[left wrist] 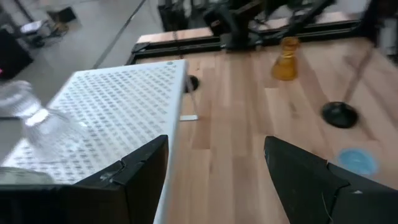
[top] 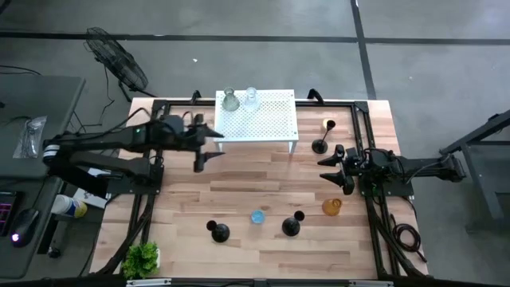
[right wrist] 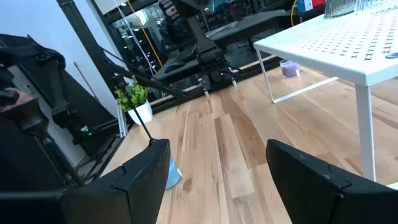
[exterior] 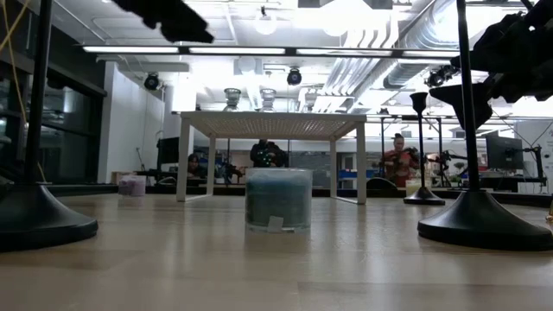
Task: Pick & Place candle stick holders
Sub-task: Put the purple scented candle on the shelf
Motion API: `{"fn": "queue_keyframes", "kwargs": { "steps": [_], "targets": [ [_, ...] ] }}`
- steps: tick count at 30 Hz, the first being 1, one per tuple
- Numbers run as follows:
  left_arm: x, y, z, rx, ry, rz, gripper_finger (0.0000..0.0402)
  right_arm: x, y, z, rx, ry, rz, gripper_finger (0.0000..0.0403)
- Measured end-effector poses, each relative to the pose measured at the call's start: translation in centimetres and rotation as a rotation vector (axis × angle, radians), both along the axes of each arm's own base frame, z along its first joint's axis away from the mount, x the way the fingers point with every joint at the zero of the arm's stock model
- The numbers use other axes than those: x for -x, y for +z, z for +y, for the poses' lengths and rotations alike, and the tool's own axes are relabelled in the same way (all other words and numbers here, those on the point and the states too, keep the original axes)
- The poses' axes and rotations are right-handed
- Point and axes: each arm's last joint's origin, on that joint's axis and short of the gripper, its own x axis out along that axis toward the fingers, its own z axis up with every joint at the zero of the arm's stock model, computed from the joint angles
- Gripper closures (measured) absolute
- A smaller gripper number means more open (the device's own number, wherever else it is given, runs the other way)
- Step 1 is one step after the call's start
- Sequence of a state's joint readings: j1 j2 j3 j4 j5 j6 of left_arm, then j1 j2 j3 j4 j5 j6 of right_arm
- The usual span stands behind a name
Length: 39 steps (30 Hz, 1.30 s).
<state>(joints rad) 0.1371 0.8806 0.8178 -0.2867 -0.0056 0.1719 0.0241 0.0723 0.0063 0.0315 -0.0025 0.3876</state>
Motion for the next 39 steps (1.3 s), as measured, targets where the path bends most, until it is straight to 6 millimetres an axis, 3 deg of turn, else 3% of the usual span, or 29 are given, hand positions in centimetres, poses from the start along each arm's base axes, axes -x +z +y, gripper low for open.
{"fn": "queue_keyframes", "kwargs": {
  "steps": [10,18,26,33,39],
  "targets": [
    [5.5,-5.2,-0.9,0.068,-0.019,-0.039,0.0142,0.0,0.0,0.0,0.000,0.000,0.000,0.0143],
    [8.5,-8.3,-1.3,0.157,0.009,-0.130,0.0142,0.0,0.0,0.0,0.000,0.001,0.000,0.0143],
    [9.6,-11.0,-1.4,0.234,0.028,-0.190,0.0142,0.0,0.0,0.0,0.000,0.001,0.000,0.0143],
    [9.4,-12.2,-1.4,0.223,0.014,-0.310,0.0142,0.0,0.0,0.0,0.000,0.001,-0.001,0.0143],
    [9.2,-13.6,-1.4,0.269,0.025,-0.287,0.0142,0.0,0.0,0.0,0.000,0.001,-0.001,0.0143]
  ]
}}
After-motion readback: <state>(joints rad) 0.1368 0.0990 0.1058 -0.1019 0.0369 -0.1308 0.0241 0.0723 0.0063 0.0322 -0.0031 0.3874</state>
